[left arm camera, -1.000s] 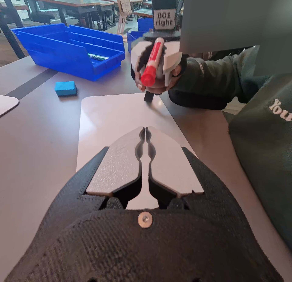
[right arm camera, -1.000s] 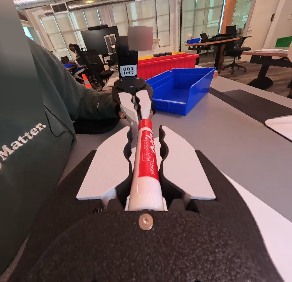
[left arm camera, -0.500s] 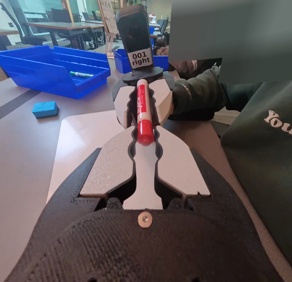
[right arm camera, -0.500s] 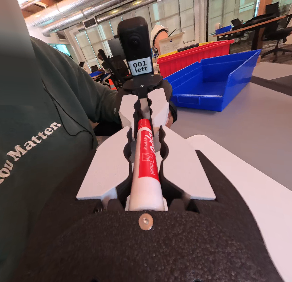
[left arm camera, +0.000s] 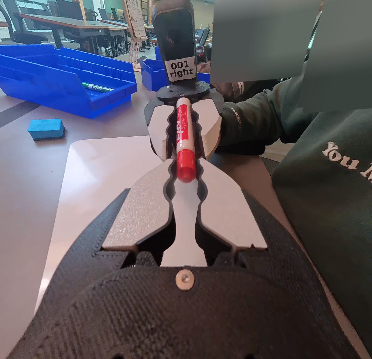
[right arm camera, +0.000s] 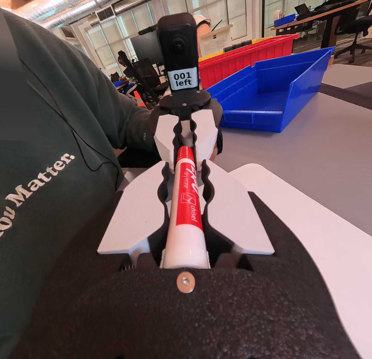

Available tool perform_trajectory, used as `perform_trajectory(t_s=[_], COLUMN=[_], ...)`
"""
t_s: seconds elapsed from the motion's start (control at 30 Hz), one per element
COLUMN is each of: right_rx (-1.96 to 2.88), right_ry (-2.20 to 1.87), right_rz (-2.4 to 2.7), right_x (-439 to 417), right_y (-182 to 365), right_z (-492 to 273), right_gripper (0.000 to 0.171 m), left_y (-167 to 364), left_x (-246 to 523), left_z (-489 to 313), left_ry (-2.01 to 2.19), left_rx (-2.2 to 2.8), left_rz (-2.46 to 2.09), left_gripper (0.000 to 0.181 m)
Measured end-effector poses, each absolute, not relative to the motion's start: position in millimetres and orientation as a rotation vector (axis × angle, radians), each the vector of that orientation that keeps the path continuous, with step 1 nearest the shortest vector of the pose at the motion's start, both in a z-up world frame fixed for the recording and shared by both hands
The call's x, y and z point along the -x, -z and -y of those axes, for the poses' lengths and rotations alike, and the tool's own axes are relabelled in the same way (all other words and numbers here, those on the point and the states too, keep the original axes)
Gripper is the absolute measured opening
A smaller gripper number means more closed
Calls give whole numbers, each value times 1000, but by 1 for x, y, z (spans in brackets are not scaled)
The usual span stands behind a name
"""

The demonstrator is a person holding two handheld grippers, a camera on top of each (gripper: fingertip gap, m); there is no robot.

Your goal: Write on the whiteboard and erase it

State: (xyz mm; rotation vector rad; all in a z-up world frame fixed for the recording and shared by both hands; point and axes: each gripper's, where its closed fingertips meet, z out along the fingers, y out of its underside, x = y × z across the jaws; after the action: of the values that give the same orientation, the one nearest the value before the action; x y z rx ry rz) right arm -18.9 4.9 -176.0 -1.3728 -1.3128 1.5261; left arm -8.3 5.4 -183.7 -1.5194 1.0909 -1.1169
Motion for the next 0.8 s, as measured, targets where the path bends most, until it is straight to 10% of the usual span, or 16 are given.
perform_trajectory(t_s=[0.8], right_rx=[1337], right_ry=[-1320], right_rz=[1160], right_x=[-24], right_y=[154], right_z=[-57], right_gripper=[33], left_y=[182], left_x=[39], left_z=[-23], left_ry=[1063], left_rx=[1551], left_rz=[-1046], left_gripper=[19])
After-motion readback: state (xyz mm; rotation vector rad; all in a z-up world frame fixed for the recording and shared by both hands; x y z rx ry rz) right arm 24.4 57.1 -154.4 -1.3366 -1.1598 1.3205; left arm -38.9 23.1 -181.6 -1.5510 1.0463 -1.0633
